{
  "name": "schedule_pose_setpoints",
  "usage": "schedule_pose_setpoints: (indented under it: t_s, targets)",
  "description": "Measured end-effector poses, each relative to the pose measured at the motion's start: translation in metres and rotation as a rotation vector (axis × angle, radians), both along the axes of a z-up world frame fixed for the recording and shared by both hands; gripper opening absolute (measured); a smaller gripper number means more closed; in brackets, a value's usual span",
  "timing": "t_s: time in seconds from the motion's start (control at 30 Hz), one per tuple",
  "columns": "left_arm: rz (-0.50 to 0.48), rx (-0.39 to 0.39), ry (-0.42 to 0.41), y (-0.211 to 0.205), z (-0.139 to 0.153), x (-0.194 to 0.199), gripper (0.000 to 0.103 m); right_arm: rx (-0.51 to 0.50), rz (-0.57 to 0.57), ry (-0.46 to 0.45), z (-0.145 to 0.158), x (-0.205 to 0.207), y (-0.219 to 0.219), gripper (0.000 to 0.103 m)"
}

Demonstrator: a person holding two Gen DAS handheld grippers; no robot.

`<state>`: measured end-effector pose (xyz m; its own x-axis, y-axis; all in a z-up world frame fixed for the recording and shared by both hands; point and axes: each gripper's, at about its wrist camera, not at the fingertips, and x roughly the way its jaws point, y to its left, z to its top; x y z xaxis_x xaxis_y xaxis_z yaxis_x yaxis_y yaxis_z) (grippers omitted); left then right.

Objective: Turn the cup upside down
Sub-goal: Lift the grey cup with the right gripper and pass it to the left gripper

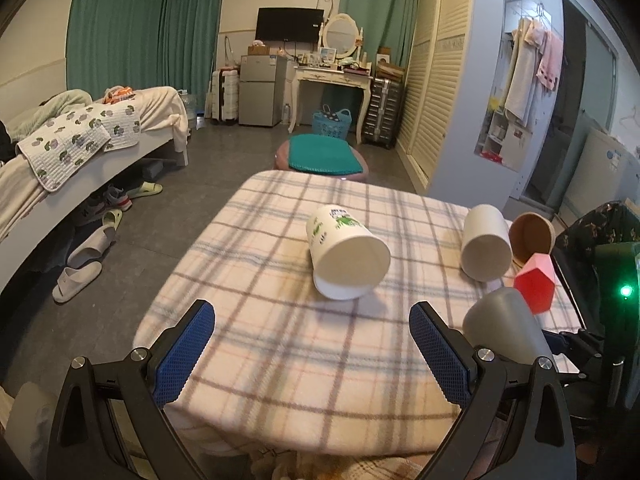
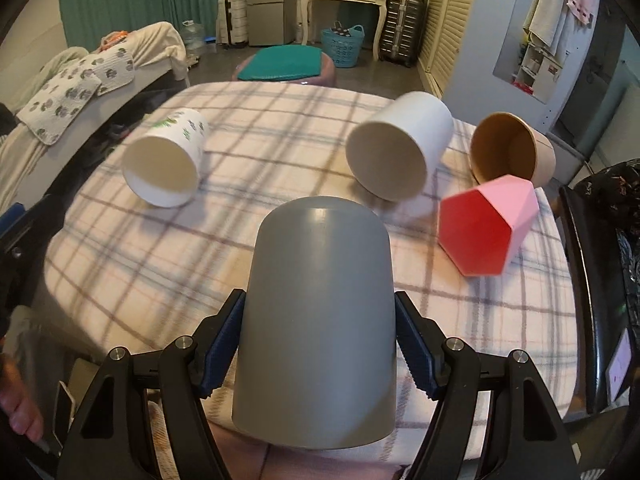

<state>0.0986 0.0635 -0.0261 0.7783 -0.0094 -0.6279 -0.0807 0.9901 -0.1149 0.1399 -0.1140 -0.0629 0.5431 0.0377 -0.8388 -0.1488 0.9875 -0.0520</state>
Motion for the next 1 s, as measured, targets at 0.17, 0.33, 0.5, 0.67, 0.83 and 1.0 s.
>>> schedule_pose_setpoints:
  t_s: [0.17,0.33,0.5,0.67,0.83,1.0]
  targets:
    - [0.006,0.014,0.018,-0.008,-0.001,-0.002,0.101,0.002,0.023,-0.02,0.0,-0.003,0.0,0.072]
    - [0.027,0.024,0.024,-0.012,0.003,-0.003,0.101,0.051,0.054,-0.056,0.002,-0.008,-0.005,0.081]
    - [0.025,0.033,0.009,-0.024,0.016,-0.006,0.101,0.074,0.058,-0.122,0.019,-0.02,-0.02,0.089]
    - [-0.003,0.067,-0.002,-0.051,0.032,-0.008,0.101,0.092,0.059,-0.187,0.041,-0.037,-0.045,0.092]
    - [-0.044,0.088,0.006,-0.09,0.043,-0.006,0.101,0.049,0.037,-0.249,0.054,-0.049,-0.076,0.094]
    - [-0.075,0.139,0.059,-0.124,0.039,0.001,0.101,0.035,0.007,-0.284,0.057,-0.053,-0.111,0.094]
